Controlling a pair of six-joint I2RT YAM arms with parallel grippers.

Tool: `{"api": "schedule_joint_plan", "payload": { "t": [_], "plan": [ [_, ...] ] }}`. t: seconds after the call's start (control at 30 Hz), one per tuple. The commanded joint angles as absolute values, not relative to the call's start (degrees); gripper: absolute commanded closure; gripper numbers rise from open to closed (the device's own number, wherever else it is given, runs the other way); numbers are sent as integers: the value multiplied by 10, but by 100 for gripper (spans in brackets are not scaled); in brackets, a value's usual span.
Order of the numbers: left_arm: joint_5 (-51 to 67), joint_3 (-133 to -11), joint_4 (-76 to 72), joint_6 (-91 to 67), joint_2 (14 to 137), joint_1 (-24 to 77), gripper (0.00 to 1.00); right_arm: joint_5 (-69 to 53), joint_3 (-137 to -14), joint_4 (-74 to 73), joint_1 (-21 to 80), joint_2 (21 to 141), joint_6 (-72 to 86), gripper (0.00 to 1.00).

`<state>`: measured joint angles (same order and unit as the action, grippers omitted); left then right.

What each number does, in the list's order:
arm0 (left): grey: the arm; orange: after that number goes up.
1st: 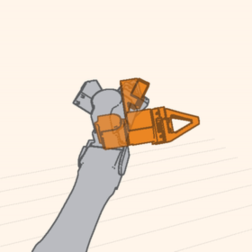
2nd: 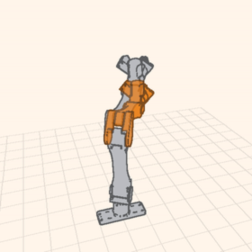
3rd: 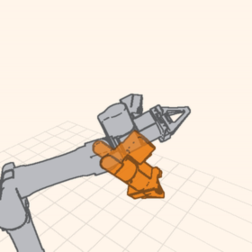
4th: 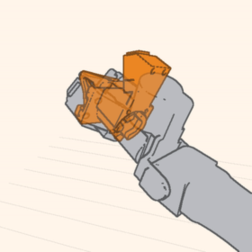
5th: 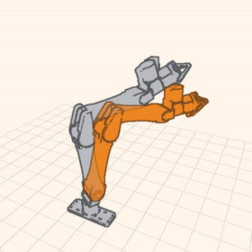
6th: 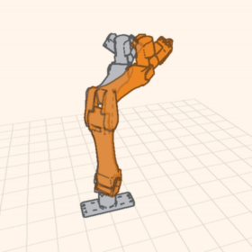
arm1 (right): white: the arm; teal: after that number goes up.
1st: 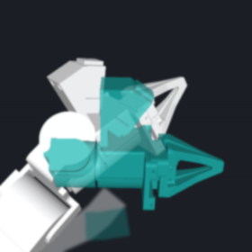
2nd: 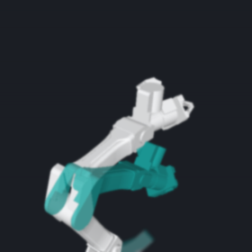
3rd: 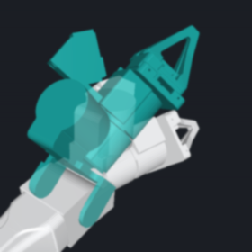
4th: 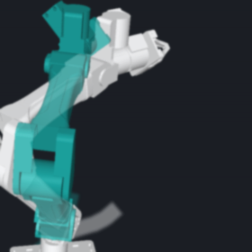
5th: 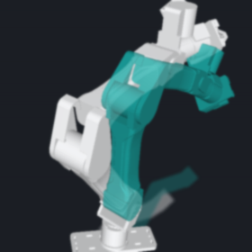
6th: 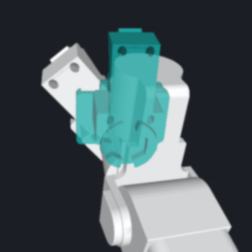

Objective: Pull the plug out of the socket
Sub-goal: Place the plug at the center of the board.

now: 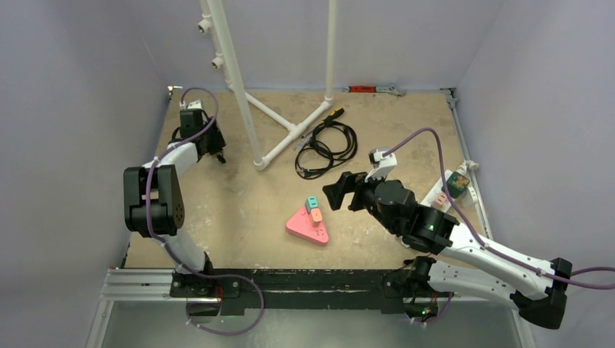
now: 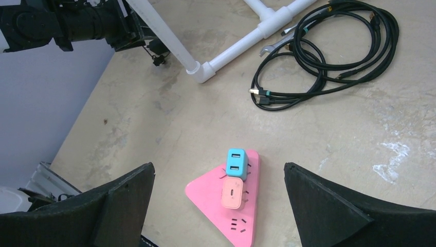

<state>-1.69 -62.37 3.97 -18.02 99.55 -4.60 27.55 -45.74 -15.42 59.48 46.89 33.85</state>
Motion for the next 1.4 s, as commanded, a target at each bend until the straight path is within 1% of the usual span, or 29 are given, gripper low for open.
{"api": "schedule_joint_plan", "payload": {
  "t": [0.0, 0.03, 0.07, 0.13, 0.2, 0.3, 0.37, 0.43, 0.57, 0.7, 0.8, 0.9, 1.0, 1.13, 1.27, 1.37],
  "plan": [
    [-13, -645, 38, -178, 970, -49, 33, 277, -454, -148, 593, 464, 350, 1],
    [-13, -644, 38, -179, 961, -50, 27, 275, -452, -148, 593, 461, 351, 1],
    [-13, -643, 40, -180, 951, -50, 23, 273, -450, -147, 593, 459, 352, 1],
    [-13, -644, 50, -182, 930, -50, 17, 269, -444, -144, 593, 455, 353, 1],
    [-36, -651, 76, -168, 910, -49, 13, 266, -436, -144, 593, 452, 356, 1],
    [-143, -644, 98, -130, 865, -49, 12, 267, -419, -130, 593, 444, 356, 1],
    [-167, -632, 101, -121, 838, -47, 12, 257, -408, -118, 593, 443, 357, 1],
    [-149, -624, 108, -123, 814, -33, 12, 249, -399, -106, 593, 446, 356, 1],
    [-178, -625, 161, -106, 789, 59, 13, 234, -391, -100, 594, 479, 363, 2],
    [-127, -593, 197, -148, 735, 73, 15, 230, -374, -80, 606, 524, 392, 10],
    [-81, -523, 181, -191, 654, 81, 18, 237, -365, -68, 626, 550, 408, 15],
    [-55, -466, 179, -232, 591, 114, 20, 254, -368, -68, 649, 576, 421, 17],
    [-55, -413, 180, -271, 558, 173, 21, 266, -372, -65, 666, 597, 432, 19],
    [-84, -359, 168, -321, 544, 278, 22, 274, -373, -49, 674, 630, 449, 22],
    [-86, -321, 138, -373, 546, 366, 23, 308, -401, -98, 675, 680, 494, 25],
    [-70, -285, 97, -411, 550, 411, 24, 310, -408, -101, 677, 708, 512, 29]
  ]
}}
